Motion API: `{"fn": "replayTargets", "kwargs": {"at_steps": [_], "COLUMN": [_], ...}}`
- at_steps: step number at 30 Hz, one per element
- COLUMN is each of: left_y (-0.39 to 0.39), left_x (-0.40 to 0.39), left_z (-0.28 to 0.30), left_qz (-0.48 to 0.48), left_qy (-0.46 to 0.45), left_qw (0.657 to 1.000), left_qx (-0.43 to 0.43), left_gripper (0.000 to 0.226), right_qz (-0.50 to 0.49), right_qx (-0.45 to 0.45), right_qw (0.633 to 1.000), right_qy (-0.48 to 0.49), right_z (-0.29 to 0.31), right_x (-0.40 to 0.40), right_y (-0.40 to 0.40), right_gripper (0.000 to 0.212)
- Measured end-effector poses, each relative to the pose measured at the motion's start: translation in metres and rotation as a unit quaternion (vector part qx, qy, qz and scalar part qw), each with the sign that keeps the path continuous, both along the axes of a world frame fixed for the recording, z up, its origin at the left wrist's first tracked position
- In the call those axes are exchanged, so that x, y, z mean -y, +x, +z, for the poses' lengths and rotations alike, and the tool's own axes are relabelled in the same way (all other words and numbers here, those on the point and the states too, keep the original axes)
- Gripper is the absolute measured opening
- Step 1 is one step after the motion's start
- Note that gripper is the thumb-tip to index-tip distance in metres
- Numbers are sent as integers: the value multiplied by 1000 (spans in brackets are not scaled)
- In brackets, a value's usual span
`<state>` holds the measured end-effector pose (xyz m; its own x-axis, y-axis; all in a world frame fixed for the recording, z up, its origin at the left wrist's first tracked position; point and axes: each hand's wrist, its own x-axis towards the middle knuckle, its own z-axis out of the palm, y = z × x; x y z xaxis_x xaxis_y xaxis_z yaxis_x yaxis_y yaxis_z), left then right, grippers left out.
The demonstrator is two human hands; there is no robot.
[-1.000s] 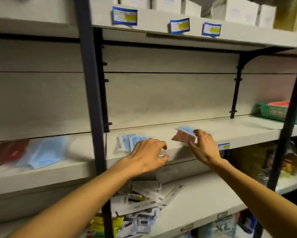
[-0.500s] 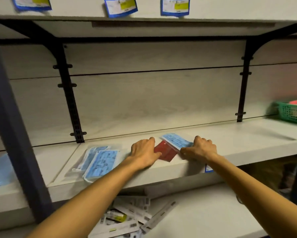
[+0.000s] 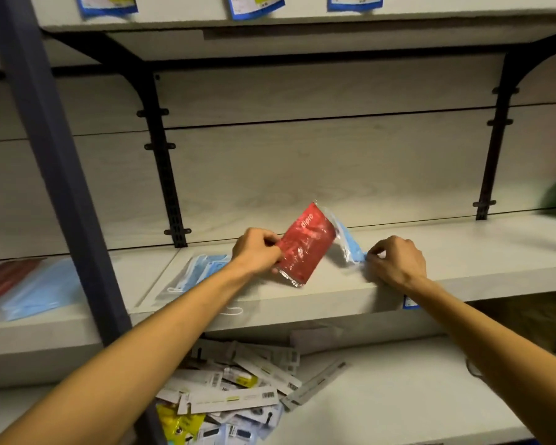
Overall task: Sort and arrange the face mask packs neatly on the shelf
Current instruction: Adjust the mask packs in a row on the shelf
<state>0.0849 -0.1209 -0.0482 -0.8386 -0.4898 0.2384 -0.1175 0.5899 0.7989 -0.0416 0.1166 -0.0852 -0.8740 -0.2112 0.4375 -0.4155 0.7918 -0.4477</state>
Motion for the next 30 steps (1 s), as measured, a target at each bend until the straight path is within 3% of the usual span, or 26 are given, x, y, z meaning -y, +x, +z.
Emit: {"fn": "replayTargets", "kwargs": {"at_steps": [3,5,10,17,20,24,30], "left_y": [28,51,108,206,256,319,386], "left_x": [16,25,56,110,136,199,297], "left_z": [6,6,-5,-43,-65,-70,-73], "left_qz": [4,11,57,83,94,124,190], "left_qy": [122,137,12,-43,-39,3,90], "left_qw": [989,979,973,962,958,949,947], "left_qx": [-86,-150,-222,-257,-269,-291,-244], "left_gripper": [21,22,22,33,39,47,32], "right_qz": [50,89,146,133,132,214,397], "right_qx": [-35,-61,-86,-56,-112,-197,-329], "right_qw": [995,990,982,989,984,940,857], "right_qy": [-83,-95,-78,31,-34,-179,8], "right_z": [7,13,16,1,0,-11,-43], "right_x": [20,44,120,190,213,251,312], "right_y": [17,35,86,136,167,239,335], "right_gripper": [17,15,15,26,25,10,21]}}
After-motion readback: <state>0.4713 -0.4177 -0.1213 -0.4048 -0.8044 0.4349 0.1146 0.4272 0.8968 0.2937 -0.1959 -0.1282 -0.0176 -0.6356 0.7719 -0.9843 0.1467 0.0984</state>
